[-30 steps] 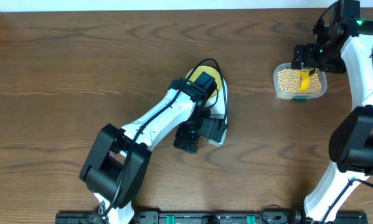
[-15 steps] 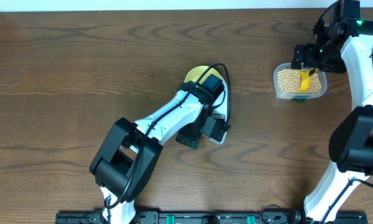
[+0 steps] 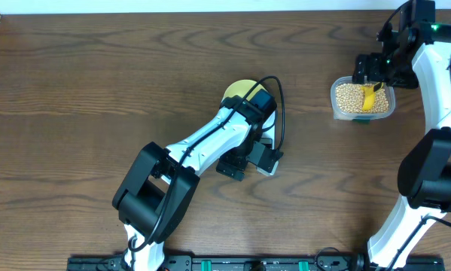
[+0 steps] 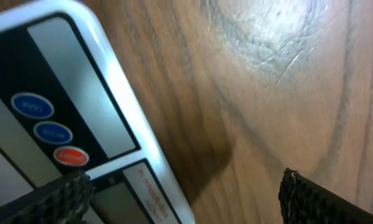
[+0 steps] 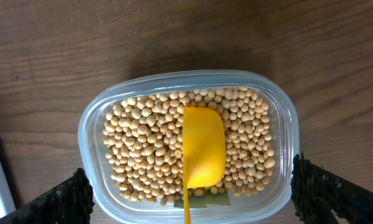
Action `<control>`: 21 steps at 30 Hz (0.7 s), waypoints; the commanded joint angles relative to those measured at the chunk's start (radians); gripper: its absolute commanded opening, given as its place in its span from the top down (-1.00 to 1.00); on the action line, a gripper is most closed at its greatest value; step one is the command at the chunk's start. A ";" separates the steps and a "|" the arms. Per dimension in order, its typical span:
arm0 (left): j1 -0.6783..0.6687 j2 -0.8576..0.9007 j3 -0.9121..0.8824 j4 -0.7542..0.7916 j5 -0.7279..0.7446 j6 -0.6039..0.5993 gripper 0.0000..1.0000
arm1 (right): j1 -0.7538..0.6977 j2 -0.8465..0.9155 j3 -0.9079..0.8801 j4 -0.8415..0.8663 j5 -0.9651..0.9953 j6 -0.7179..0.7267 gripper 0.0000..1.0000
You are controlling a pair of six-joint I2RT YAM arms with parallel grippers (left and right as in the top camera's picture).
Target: Scoop item into bowl and weigh 50g on scale
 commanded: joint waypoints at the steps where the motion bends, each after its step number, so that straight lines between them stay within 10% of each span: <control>1: -0.002 -0.009 0.021 -0.006 0.043 0.007 -0.96 | -0.002 0.006 0.018 -0.002 -0.005 -0.004 -0.98; 21: -0.036 0.037 0.023 -0.006 -0.034 0.055 -0.96 | -0.002 0.006 0.018 -0.002 -0.005 -0.004 -0.99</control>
